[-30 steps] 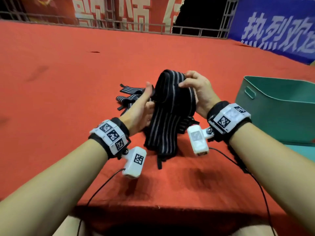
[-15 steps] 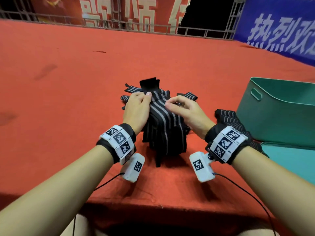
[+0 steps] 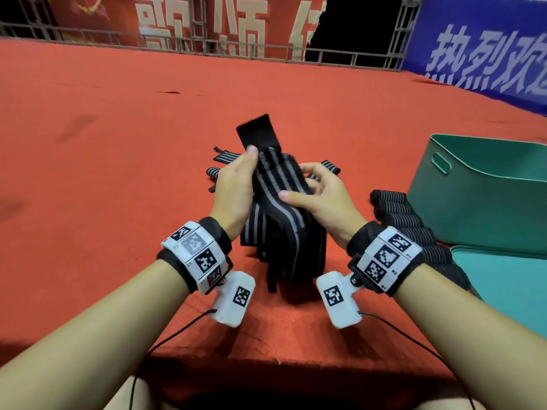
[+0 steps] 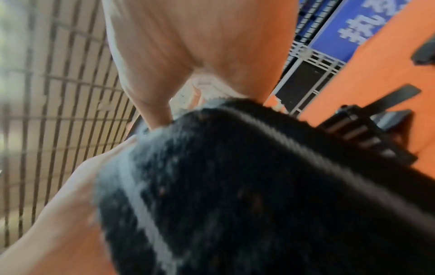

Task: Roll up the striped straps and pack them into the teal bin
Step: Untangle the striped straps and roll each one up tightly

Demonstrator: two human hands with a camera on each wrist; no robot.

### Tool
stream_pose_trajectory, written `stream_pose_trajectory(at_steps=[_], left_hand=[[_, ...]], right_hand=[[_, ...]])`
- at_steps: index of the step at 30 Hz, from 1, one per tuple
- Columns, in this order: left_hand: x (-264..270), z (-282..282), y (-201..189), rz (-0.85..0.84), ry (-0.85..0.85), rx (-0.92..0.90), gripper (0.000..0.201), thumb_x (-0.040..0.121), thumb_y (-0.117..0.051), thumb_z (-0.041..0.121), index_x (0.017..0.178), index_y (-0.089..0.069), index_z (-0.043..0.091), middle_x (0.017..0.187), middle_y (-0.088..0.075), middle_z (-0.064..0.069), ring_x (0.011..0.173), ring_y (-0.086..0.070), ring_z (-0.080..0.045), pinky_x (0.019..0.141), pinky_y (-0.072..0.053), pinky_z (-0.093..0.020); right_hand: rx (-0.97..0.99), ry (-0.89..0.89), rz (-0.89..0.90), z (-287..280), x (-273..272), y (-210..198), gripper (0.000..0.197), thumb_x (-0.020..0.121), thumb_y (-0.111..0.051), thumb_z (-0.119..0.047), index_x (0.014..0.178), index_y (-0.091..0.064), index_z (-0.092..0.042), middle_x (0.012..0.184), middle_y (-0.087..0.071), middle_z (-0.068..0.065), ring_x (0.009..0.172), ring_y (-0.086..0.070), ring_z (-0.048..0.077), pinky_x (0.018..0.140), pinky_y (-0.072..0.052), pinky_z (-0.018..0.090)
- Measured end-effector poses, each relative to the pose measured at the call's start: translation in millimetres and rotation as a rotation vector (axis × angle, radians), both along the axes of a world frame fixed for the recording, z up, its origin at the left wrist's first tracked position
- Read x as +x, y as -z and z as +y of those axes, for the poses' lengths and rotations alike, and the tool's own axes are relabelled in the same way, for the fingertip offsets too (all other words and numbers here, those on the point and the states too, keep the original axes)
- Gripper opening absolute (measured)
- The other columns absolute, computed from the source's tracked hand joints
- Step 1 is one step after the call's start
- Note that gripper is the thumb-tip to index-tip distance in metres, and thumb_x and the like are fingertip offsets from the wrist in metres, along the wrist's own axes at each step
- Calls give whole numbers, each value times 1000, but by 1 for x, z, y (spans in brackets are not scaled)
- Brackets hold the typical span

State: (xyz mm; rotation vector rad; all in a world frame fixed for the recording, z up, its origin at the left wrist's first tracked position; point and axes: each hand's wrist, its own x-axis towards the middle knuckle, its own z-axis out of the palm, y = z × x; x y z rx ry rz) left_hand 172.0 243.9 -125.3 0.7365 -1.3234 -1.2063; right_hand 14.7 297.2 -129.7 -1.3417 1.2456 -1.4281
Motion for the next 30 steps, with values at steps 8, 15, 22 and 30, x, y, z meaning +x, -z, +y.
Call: stream_pose_trajectory(at_steps=[8,15,22,30], left_hand=[[5,-6,-1,-300,81,100,21,94,-69,29,107,-76,15,91,-75,8,78,-68,-2,74,-48,-20],[4,-7,-8,-489,53,-94,4,89,-78,18,92,-74,18,86,-73,5,74,-63,3,73,-46,-14],[-5,-7,-1,-448,-141,-250,15,93,-73,22,96,-59,24,89,-64,8,80,-60,-4,72,-44,-19],[-20,4,-10,88,-125,207,27,87,-77,8,110,-63,14,92,-72,-5,69,-68,-13,59,-53,-28]], right_hand=[[-74,-66,-264,9,-10,10,38,81,-72,7,115,-63,-7,111,-72,16,101,-70,30,84,-58,35],[-59,15,-200,16,-11,18,21,85,-64,-2,72,-55,-16,72,-53,15,66,-52,22,60,-39,30],[14,-60,-275,20,-5,9,26,68,-55,3,87,-72,-4,90,-72,13,85,-69,27,75,-55,31],[-116,132,-3,22,2,11,32,98,-70,-32,83,-56,-7,78,-52,9,72,-48,19,63,-41,27]])
